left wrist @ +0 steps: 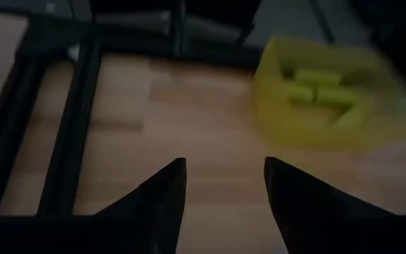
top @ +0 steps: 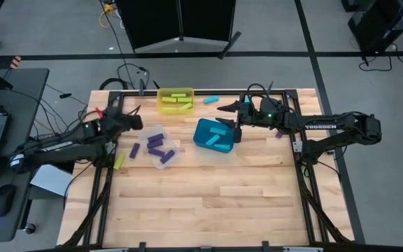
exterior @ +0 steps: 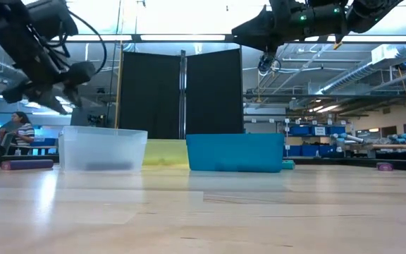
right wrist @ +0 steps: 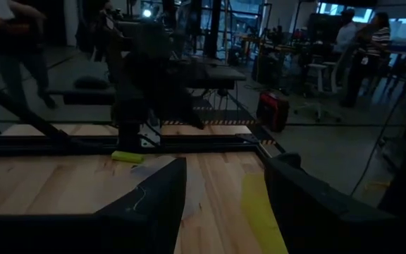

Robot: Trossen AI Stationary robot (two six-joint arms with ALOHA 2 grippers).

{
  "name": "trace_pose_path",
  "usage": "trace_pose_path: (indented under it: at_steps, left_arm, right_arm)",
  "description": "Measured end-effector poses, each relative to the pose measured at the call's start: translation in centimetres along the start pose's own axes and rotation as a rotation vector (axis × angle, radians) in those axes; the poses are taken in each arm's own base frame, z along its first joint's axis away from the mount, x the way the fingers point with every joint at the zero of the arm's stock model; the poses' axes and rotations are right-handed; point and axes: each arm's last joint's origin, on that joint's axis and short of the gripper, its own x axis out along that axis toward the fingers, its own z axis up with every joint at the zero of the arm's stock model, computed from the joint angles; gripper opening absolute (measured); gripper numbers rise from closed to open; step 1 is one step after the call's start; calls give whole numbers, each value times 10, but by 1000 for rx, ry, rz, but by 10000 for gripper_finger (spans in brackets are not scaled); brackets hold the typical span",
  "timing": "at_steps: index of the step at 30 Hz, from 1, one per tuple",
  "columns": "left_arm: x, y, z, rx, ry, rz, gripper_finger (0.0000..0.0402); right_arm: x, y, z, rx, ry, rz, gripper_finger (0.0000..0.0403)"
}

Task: Sort blocks
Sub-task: Put the violet block into the transparent bin

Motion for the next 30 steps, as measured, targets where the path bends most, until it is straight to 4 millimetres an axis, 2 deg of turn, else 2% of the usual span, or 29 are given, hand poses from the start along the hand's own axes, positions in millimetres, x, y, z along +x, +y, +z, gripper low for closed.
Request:
trace_pose_path:
  at_steps: [9, 18, 24, 30]
  left_arm:
    - [-1, 12, -11, 69, 264, 58, 155]
    - [-24, 8, 7, 179, 428, 70, 133]
    - [-11, -3, -3, 247, 614, 119, 107]
    - [3, -12, -12, 322, 720, 185, 80]
  right_arm:
    - [0, 0, 0, -1, 0, -4, 204]
    - [0, 0, 0, -15, 0, -4, 204]
    - [0, 0, 0, -23, 0, -4, 204]
    - [0, 0, -1, -28, 11, -2, 204]
